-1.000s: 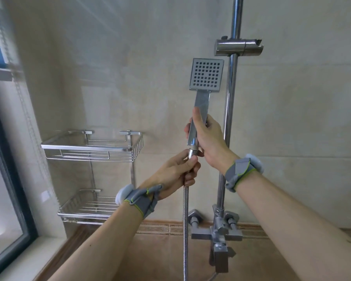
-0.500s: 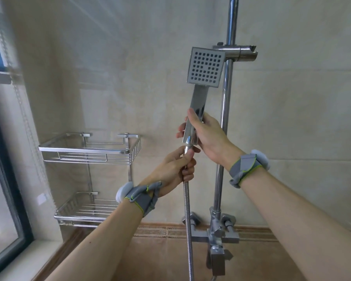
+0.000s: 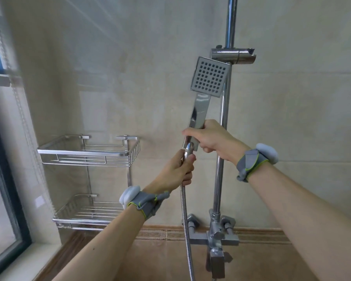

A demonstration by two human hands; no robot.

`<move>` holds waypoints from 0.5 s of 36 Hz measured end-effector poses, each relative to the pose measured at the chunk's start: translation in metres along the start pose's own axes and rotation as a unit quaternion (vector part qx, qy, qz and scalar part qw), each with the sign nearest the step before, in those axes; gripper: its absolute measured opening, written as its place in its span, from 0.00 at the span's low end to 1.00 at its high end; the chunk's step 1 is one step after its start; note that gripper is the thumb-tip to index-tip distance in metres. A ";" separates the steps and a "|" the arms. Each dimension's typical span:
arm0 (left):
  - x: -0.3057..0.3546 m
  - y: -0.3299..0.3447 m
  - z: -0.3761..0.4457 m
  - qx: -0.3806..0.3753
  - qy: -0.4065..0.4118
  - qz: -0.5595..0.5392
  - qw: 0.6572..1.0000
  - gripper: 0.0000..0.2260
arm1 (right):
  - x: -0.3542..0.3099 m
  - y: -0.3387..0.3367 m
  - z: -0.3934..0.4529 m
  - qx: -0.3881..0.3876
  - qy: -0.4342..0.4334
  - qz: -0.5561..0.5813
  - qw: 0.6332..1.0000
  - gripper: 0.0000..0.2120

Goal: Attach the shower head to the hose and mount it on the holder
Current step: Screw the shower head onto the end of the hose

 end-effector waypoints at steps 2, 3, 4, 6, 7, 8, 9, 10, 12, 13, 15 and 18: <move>0.001 0.003 -0.001 0.000 -0.003 -0.010 1.000 0.07 | -0.003 0.003 0.001 0.010 -0.006 -0.011 1.000 0.17; 0.001 0.005 -0.001 0.002 -0.004 -0.017 1.000 0.07 | -0.004 0.003 0.002 0.014 -0.010 -0.020 1.000 0.17; 0.001 0.005 -0.001 0.005 -0.005 -0.024 1.000 0.07 | -0.006 0.004 0.002 0.014 -0.012 -0.028 0.999 0.15; 0.001 0.004 -0.001 0.009 -0.007 -0.034 0.999 0.07 | -0.009 0.005 0.001 0.006 -0.010 -0.027 1.000 0.11; 0.001 0.003 -0.001 0.008 -0.007 -0.039 0.999 0.07 | -0.010 0.004 0.000 -0.001 -0.008 -0.022 1.000 0.10; 0.001 0.001 0.000 0.007 -0.008 -0.044 0.999 0.08 | -0.011 0.004 0.000 -0.008 -0.007 -0.018 1.000 0.10; 0.001 -0.001 0.000 0.007 -0.008 -0.049 0.999 0.08 | -0.011 0.004 0.000 -0.013 -0.007 -0.015 1.000 0.09; 0.001 -0.003 0.001 0.006 -0.008 -0.052 0.999 0.08 | -0.012 0.004 -0.001 -0.017 -0.007 -0.009 1.000 0.09; 0.001 -0.006 0.002 0.006 -0.008 -0.056 0.998 0.09 | -0.010 0.004 -0.001 -0.023 -0.003 0.011 1.000 0.09; 0.001 -0.007 0.002 0.007 -0.007 -0.055 0.998 0.09 | -0.009 0.004 -0.001 -0.028 0.000 0.024 0.999 0.09; 0.001 -0.008 0.003 0.016 -0.003 -0.047 0.999 0.09 | -0.006 0.003 0.000 -0.045 -0.003 0.044 0.998 0.06; 0.001 -0.010 0.003 0.034 0.005 -0.026 0.999 0.07 | -0.002 0.001 0.003 -0.057 -0.021 0.047 0.997 0.07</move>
Point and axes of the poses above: each hand's wrist, its own z-axis towards the middle knuckle, its own y-axis out of the palm, x = y × z, the point moved 3 cm from there along z, towards the middle knuckle, and after that the axes turned 15 degrees about x, right-handed, at the moved point
